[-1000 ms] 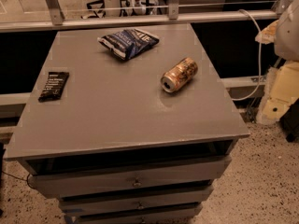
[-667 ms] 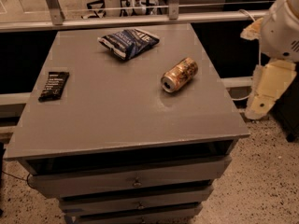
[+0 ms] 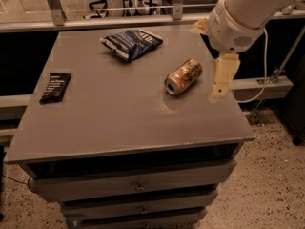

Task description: Place orange can upright

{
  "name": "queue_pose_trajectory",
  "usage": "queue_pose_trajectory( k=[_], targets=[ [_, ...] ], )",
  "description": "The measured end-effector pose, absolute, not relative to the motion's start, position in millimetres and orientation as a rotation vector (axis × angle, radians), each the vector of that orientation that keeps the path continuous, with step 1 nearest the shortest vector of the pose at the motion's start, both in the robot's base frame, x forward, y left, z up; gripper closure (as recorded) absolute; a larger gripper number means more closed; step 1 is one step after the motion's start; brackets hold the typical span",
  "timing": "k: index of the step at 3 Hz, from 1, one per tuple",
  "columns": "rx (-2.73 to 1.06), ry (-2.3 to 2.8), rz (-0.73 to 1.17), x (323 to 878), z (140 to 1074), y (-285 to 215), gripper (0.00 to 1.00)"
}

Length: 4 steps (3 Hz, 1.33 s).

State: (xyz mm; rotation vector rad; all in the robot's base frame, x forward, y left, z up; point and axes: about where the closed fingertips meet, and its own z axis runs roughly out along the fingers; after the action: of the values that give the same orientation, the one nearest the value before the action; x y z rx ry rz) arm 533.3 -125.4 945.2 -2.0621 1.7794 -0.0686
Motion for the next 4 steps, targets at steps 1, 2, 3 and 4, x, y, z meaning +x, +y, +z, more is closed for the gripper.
queue_pose_trajectory(
  k=[1,2,3,4],
  targets=[
    [-2.160,1.636,-0.077,566.5,934.5,-103.1,0.00],
    [-2.231,1.546,-0.078,593.3,922.3,-96.4,0.00],
    [-2.316,1.479,-0.055,620.4,902.2,-100.9,0.00],
    [-2.389,1.441,-0.031,637.3,880.4,-109.0,0.00]
  ],
)
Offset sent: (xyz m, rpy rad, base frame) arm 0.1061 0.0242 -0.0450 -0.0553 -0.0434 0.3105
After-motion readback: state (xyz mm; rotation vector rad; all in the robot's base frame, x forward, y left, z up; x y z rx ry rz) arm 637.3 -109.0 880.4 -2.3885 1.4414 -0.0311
